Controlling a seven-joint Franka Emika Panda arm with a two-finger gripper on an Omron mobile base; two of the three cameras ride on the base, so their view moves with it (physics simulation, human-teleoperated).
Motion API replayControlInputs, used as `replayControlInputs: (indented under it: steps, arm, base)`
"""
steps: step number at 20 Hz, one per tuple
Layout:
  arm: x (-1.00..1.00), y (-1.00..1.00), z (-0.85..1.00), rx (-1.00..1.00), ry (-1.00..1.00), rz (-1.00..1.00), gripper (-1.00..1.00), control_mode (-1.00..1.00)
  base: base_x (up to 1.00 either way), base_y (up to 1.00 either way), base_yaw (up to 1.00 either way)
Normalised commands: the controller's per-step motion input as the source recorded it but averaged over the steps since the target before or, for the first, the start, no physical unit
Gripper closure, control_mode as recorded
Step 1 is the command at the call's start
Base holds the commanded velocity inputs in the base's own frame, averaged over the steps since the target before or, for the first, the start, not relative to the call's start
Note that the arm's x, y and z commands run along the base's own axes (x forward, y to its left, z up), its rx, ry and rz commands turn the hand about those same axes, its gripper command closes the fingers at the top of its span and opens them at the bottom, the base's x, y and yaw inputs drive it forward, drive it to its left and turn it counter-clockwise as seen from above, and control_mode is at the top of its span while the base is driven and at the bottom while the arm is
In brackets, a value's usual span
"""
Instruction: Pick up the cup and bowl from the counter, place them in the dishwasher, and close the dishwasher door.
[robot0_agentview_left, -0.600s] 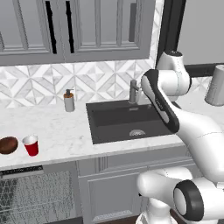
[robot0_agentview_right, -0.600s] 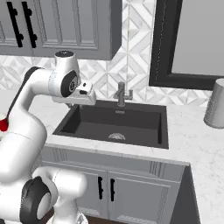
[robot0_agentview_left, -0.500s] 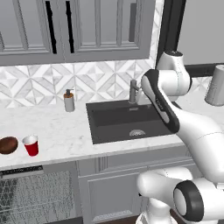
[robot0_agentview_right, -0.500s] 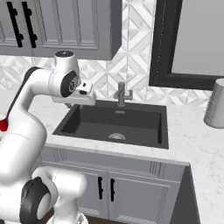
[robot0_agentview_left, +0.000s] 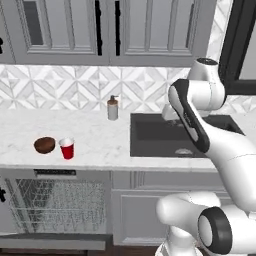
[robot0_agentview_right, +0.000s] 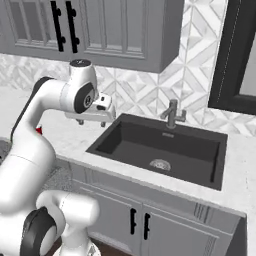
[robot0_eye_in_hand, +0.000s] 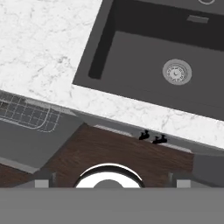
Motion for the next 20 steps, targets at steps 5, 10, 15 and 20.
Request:
replayControlInputs:
  steps: [5, 10, 15, 20]
  arm:
    - [0.00, 0.00, 0.00, 0.00, 0.00, 0.00, -1.00, 1.00]
    - [0.00, 0.00, 0.00, 0.00, 0.00, 0.00, -1.00, 1.00]
    - [0.00, 0.00, 0.00, 0.00, 0.00, 0.00, -1.00, 1.00]
    - [0.00, 0.00, 0.00, 0.00, 0.00, 0.00, -1.00, 1.00]
  base:
    - [-0.10, 0.00, 0.71]
    - [-0.04, 0.00, 0.70]
    - [-0.02, -0.04, 0.69]
    - [-0.03, -0.13, 0.64]
